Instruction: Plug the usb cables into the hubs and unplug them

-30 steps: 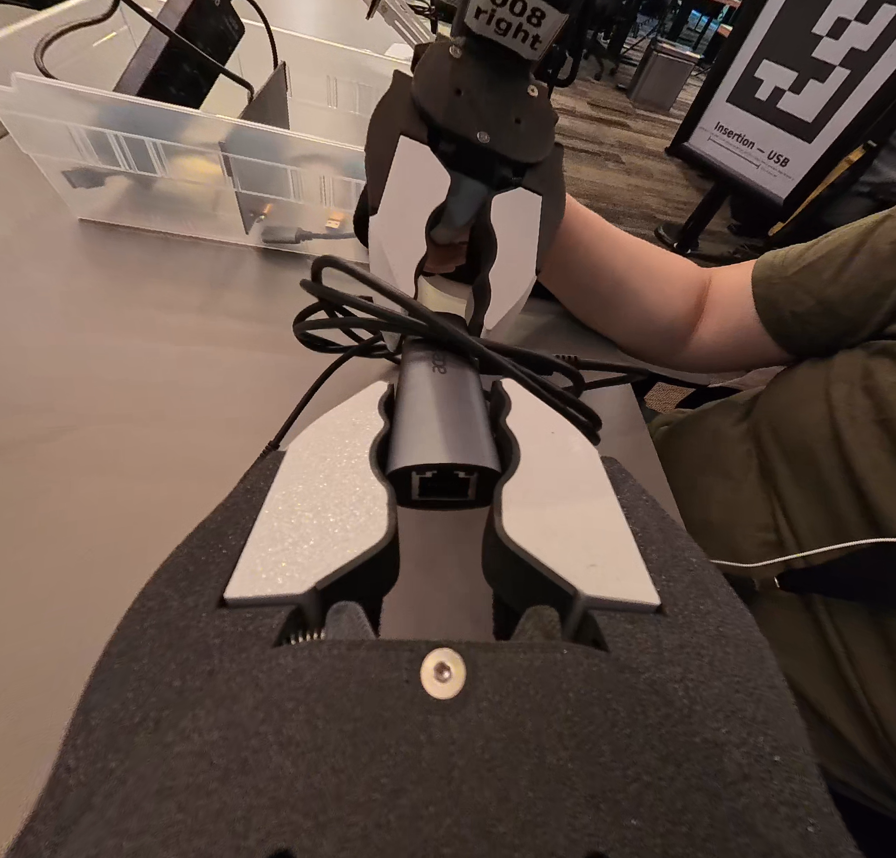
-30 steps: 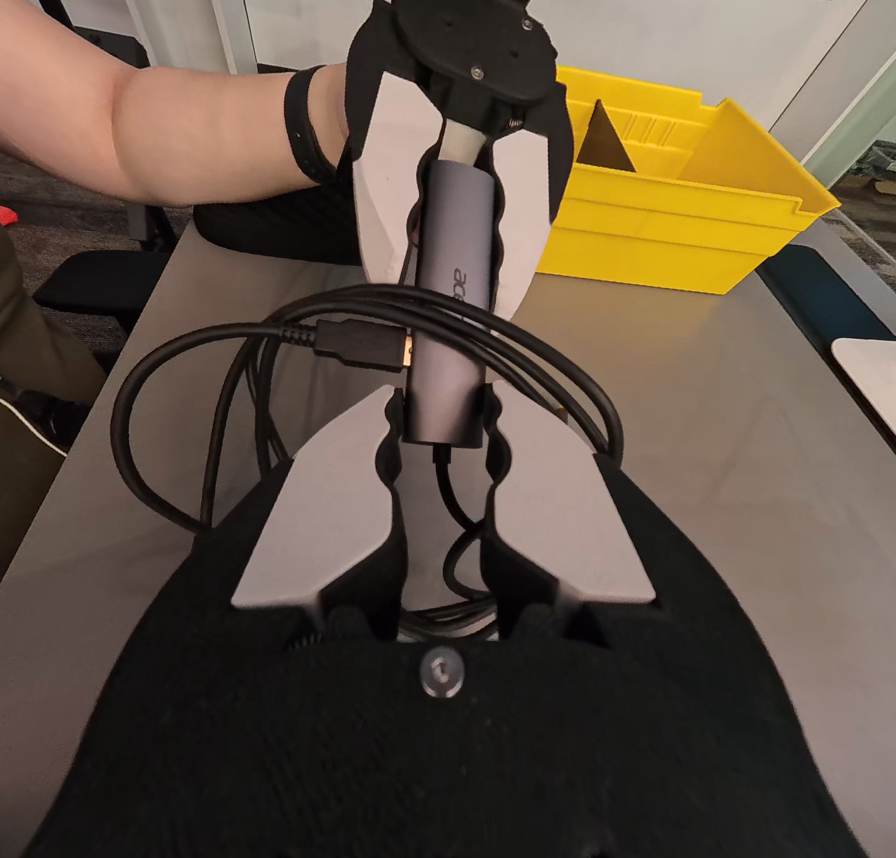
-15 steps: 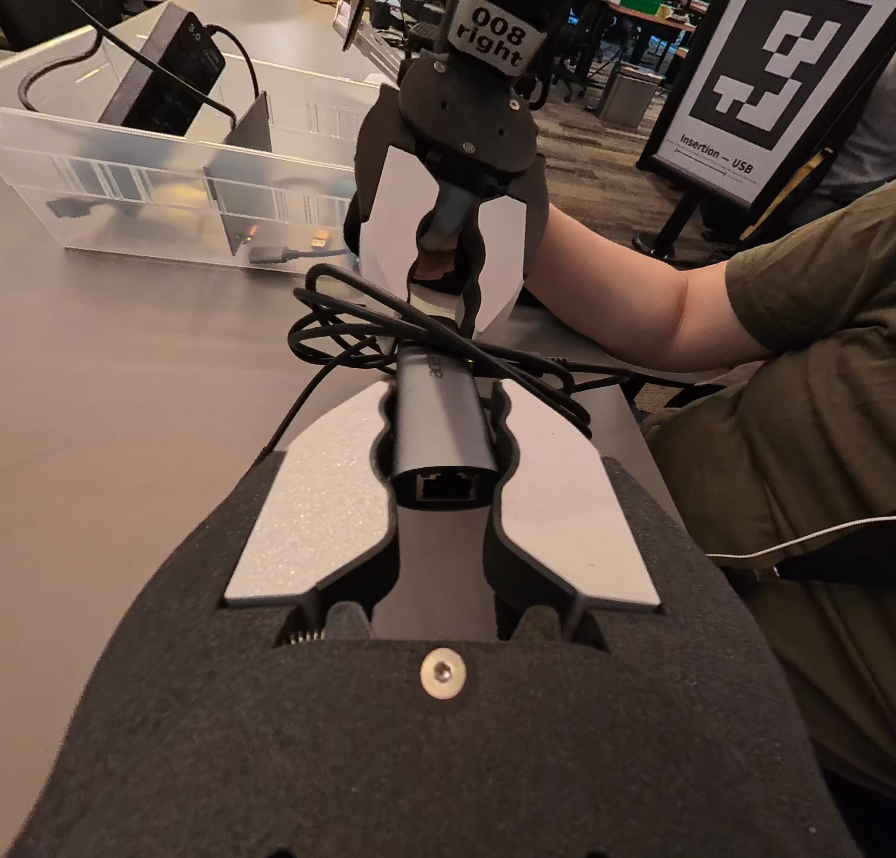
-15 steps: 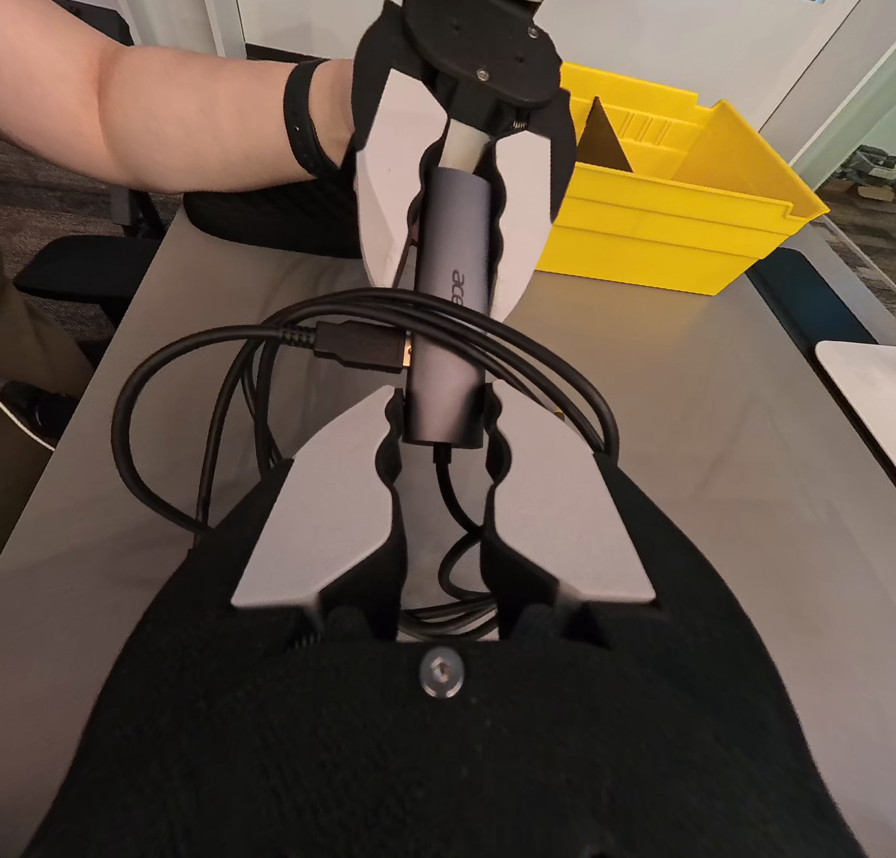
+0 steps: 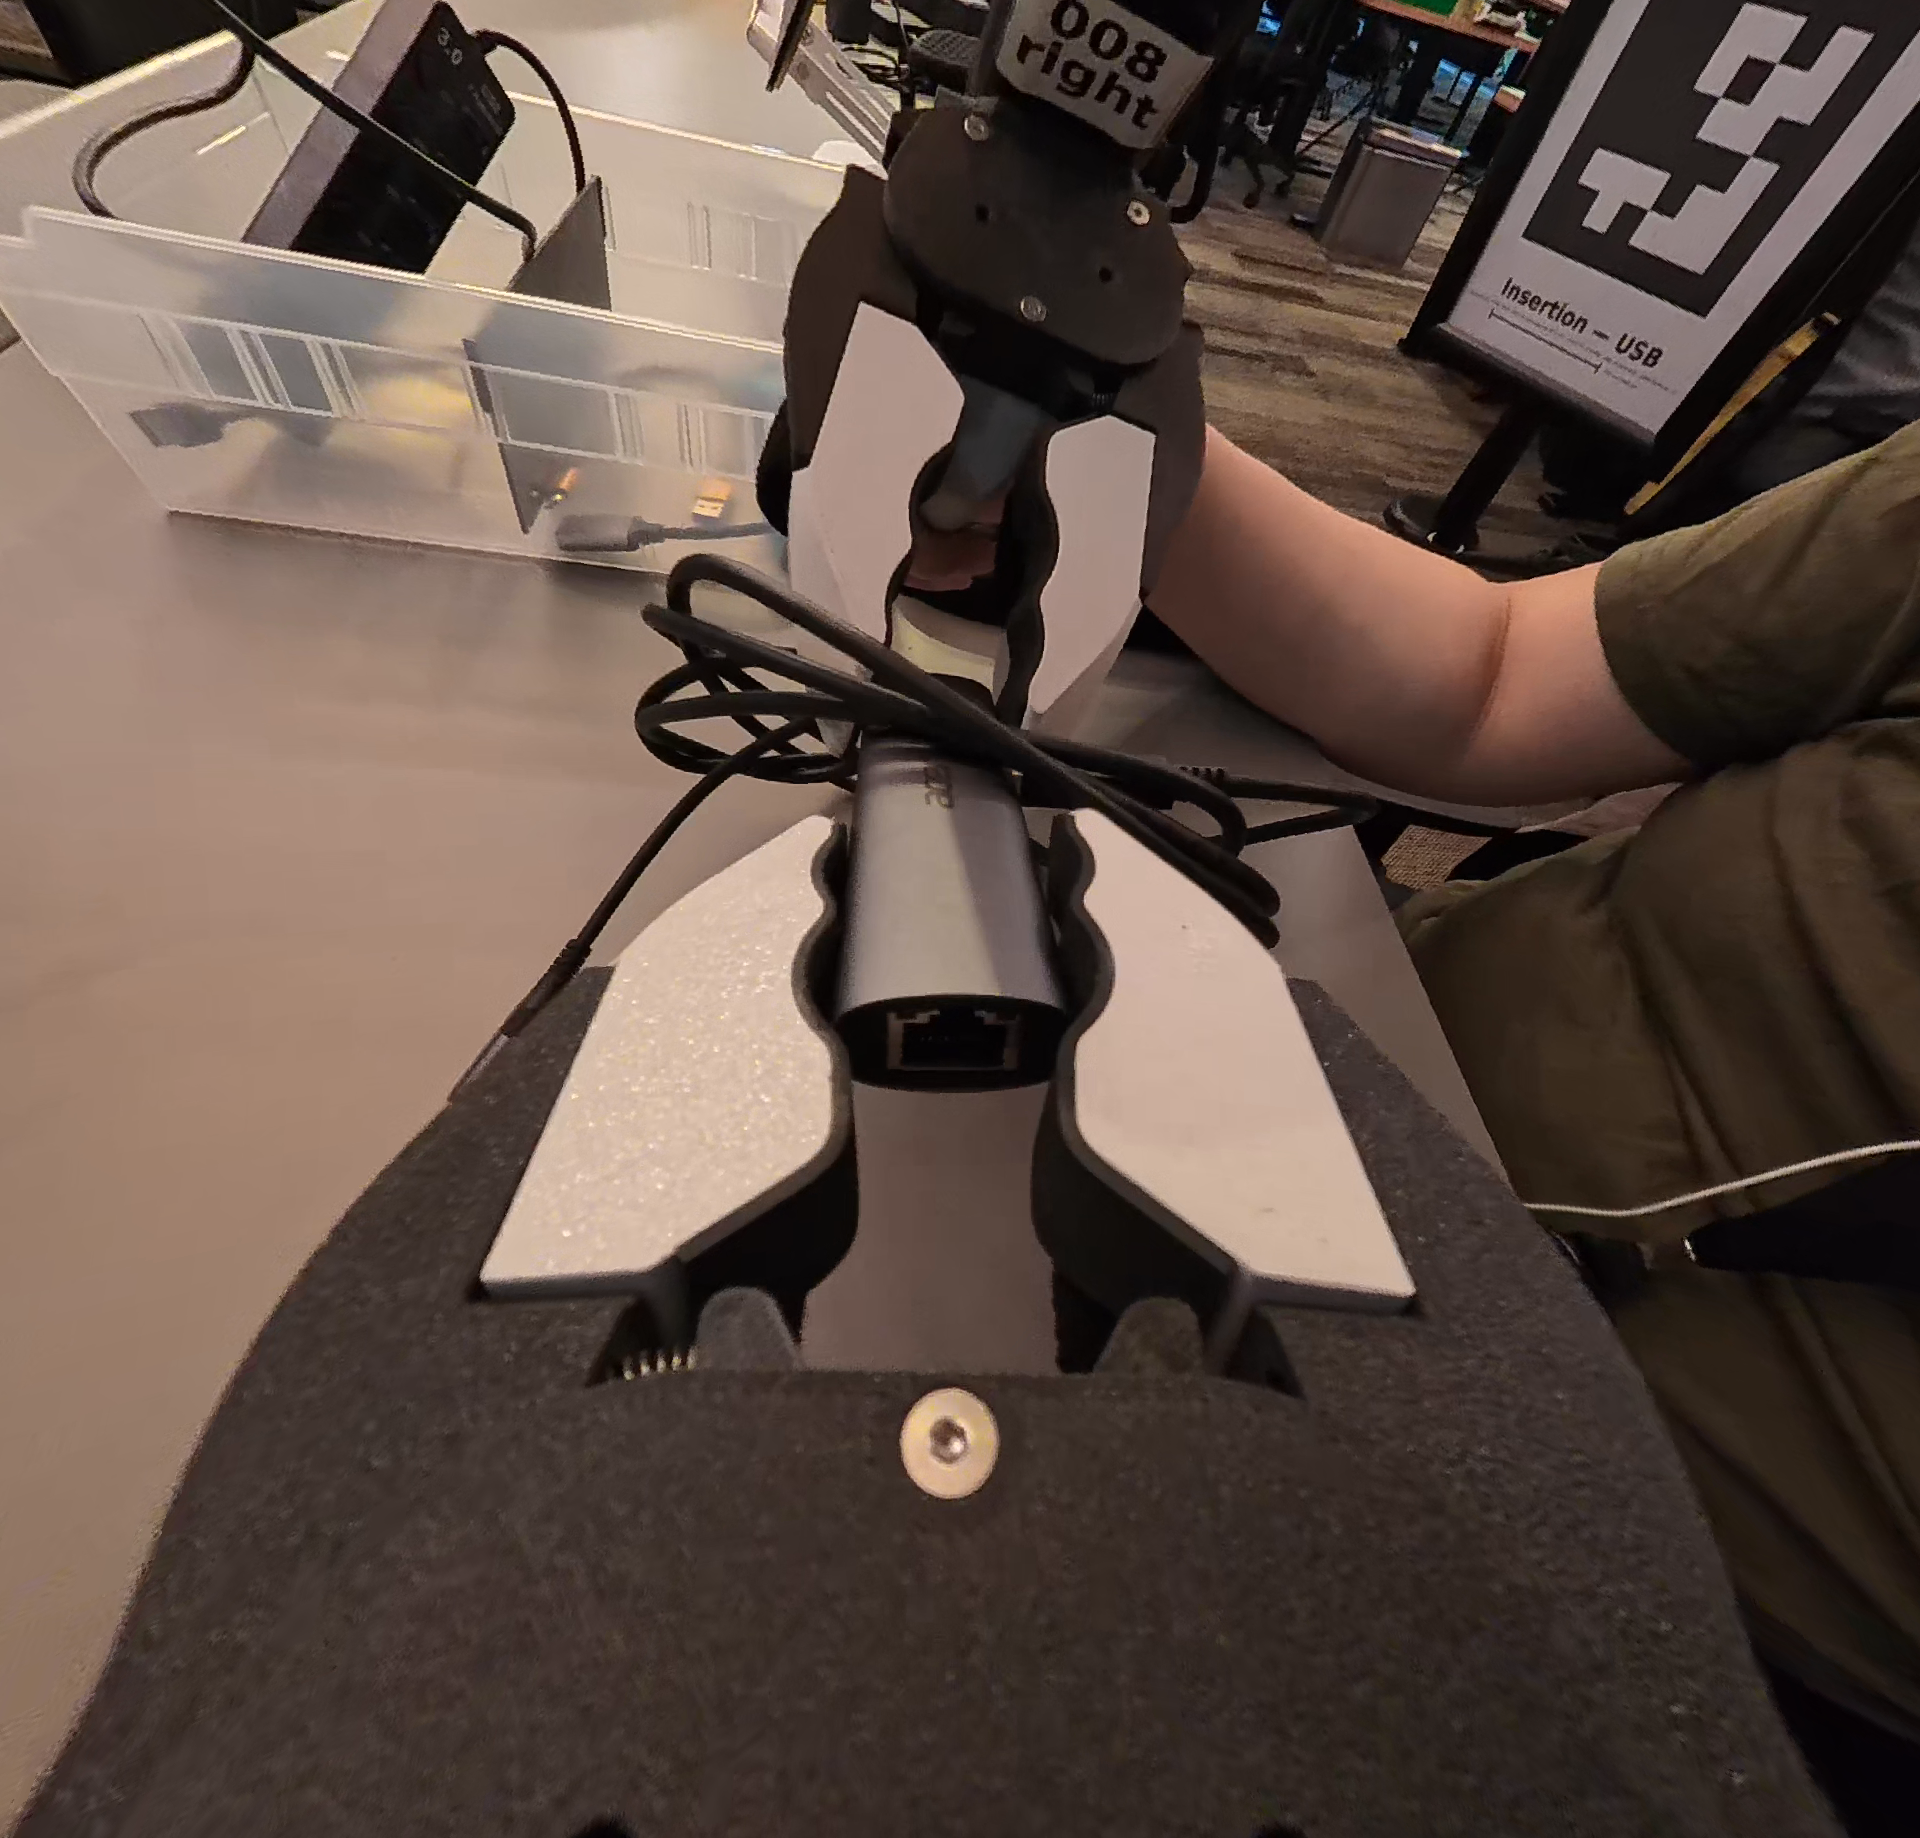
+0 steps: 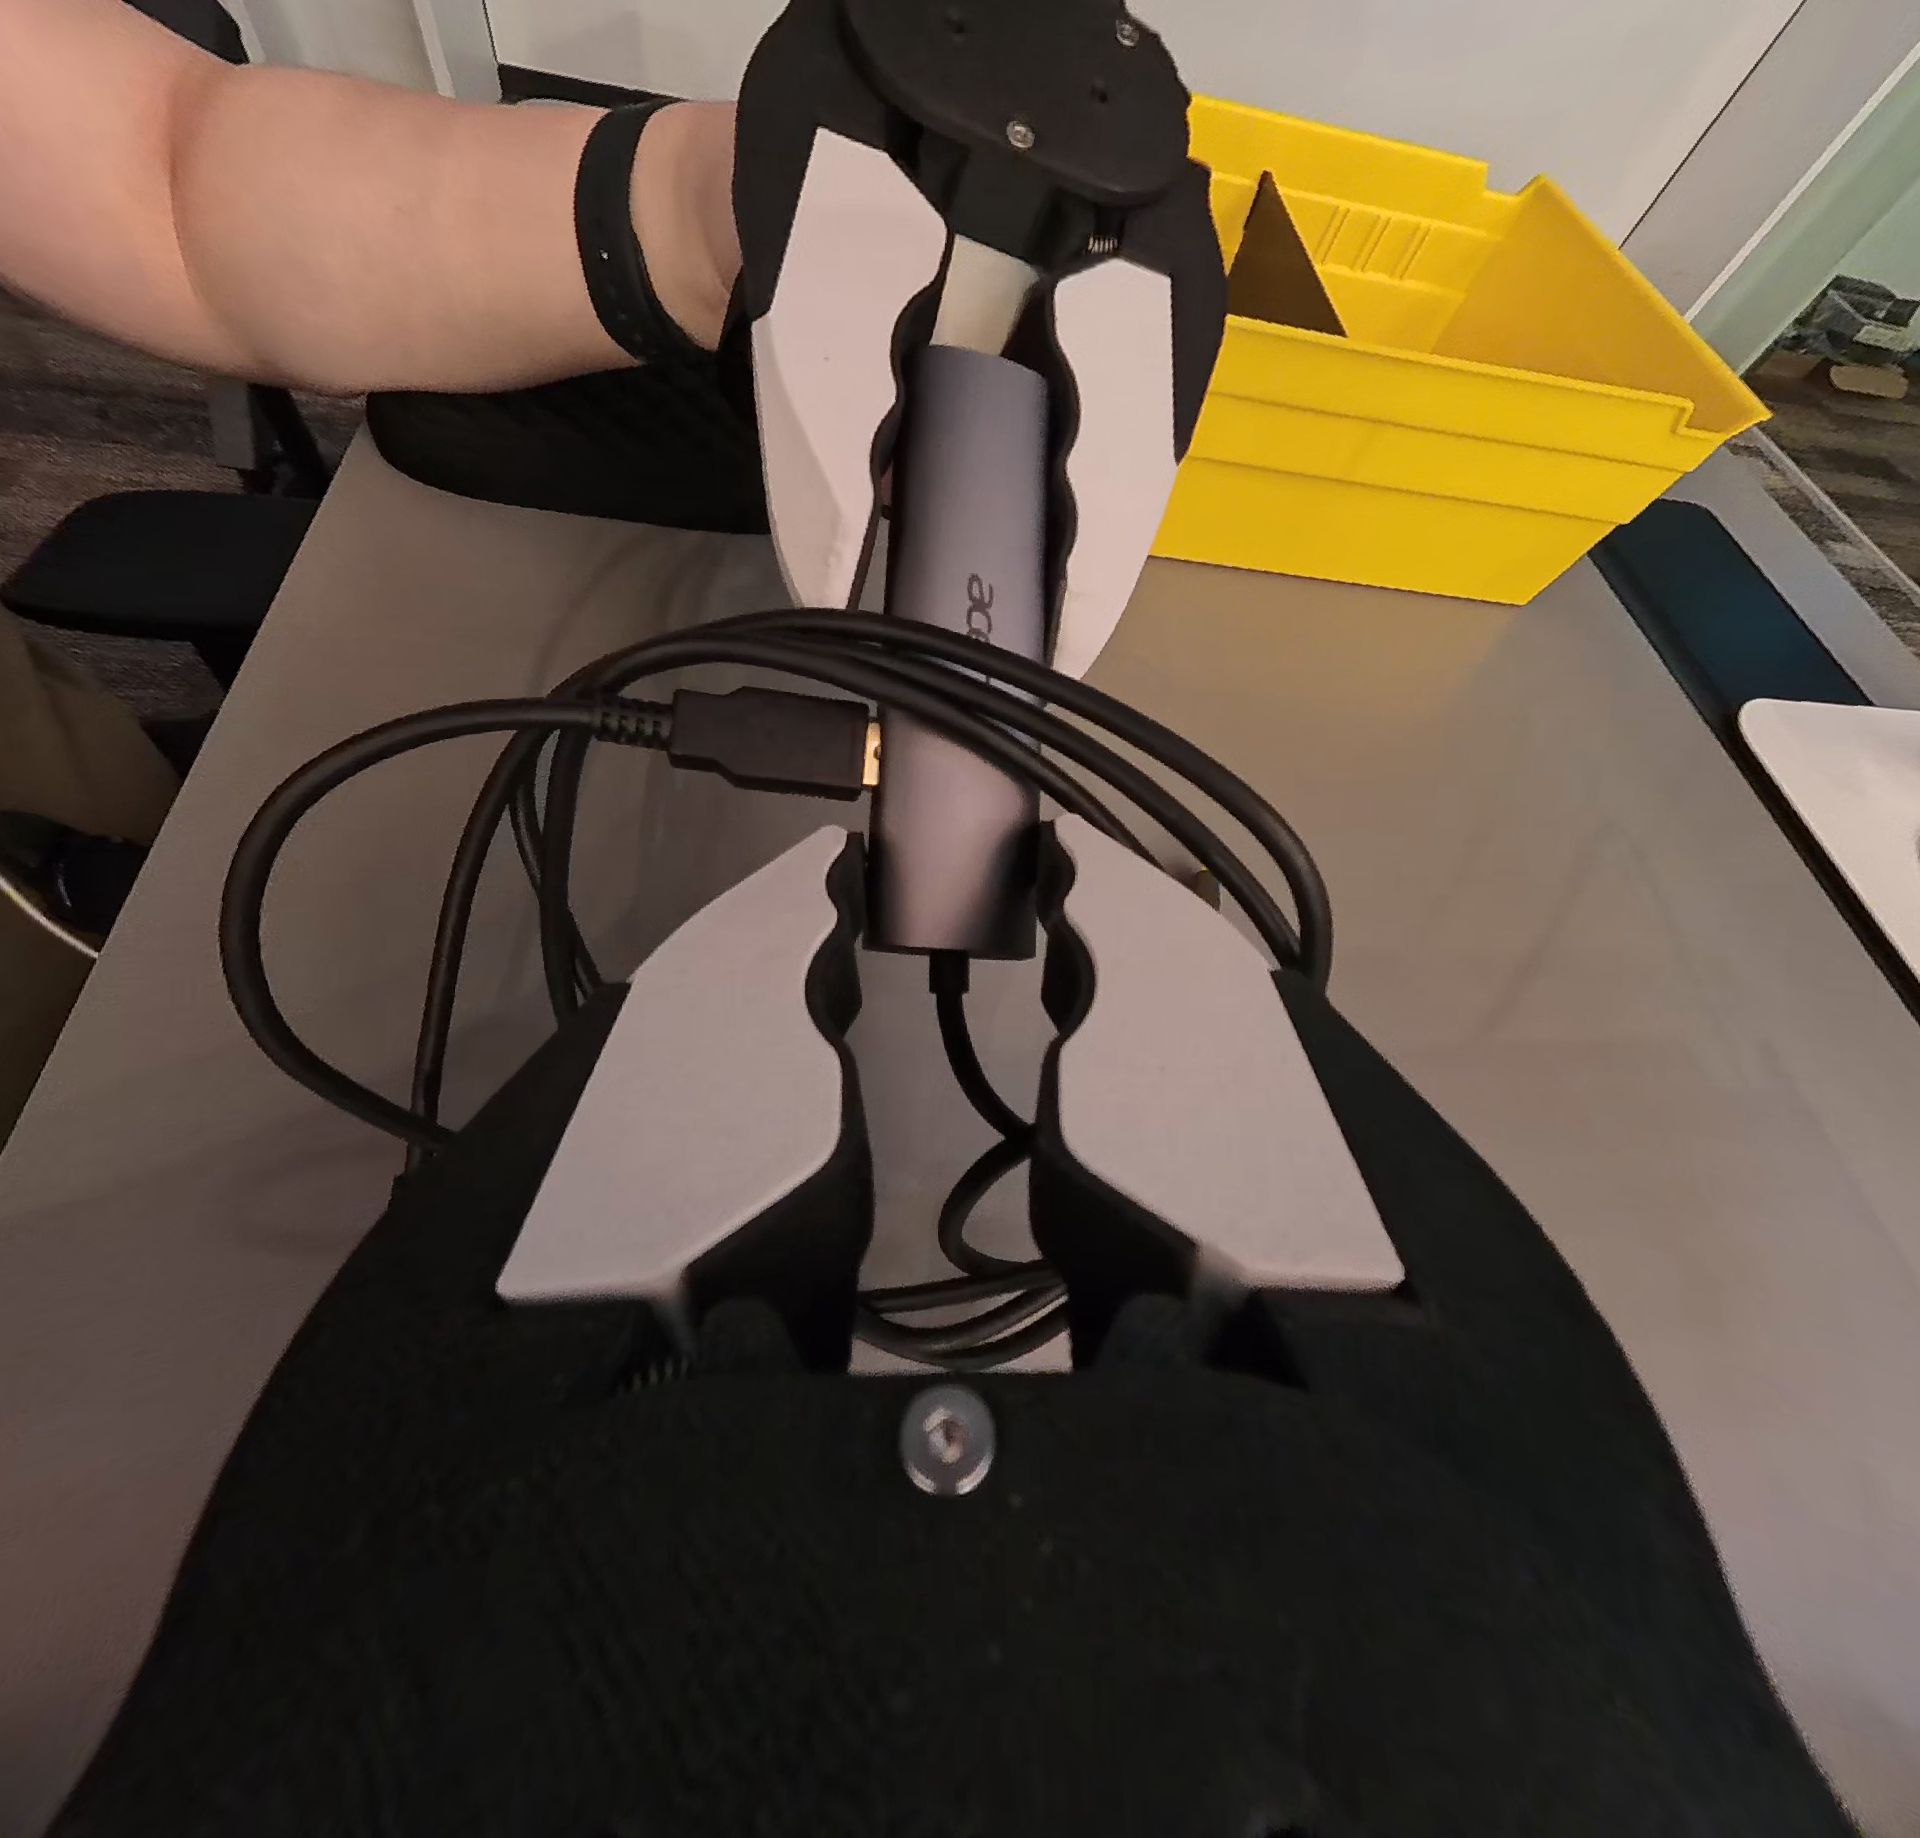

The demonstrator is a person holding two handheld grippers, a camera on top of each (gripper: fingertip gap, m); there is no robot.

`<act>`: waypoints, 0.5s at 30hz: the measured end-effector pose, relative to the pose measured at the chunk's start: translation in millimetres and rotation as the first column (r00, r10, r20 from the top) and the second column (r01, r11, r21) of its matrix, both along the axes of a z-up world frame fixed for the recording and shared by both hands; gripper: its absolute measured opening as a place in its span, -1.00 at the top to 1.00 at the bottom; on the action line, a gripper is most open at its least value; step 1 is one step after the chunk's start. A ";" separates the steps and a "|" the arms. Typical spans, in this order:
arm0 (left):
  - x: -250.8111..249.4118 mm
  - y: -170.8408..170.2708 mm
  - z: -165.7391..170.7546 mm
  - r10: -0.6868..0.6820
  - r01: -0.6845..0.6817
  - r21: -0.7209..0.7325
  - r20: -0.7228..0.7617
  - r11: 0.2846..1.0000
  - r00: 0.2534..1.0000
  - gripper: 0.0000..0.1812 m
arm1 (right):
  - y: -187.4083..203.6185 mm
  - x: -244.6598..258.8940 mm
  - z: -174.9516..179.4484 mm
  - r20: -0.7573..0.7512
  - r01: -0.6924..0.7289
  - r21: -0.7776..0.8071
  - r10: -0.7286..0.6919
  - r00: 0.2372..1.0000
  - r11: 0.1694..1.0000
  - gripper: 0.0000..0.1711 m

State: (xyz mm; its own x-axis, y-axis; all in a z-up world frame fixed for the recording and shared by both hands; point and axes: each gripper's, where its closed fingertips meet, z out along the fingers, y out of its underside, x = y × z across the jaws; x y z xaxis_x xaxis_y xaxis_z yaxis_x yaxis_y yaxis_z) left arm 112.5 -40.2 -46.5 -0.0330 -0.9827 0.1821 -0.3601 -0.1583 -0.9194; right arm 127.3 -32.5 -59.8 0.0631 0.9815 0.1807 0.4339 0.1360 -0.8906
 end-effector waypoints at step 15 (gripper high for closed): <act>3.3 -2.5 -7.3 -0.012 0.012 -0.019 -0.009 1.000 1.000 0.59 | 0.1 4.6 0.4 0.020 0.011 0.026 -0.012 1.000 1.000 0.63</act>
State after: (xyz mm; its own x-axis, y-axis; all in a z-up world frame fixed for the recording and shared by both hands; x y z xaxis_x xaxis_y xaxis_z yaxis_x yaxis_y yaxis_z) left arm 115.8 -42.8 -53.8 -0.0434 -0.9787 0.2006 -0.3705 -0.1707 -0.9130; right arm 131.9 -32.4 -59.5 0.0703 0.9757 0.2077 0.4535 0.1542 -0.8778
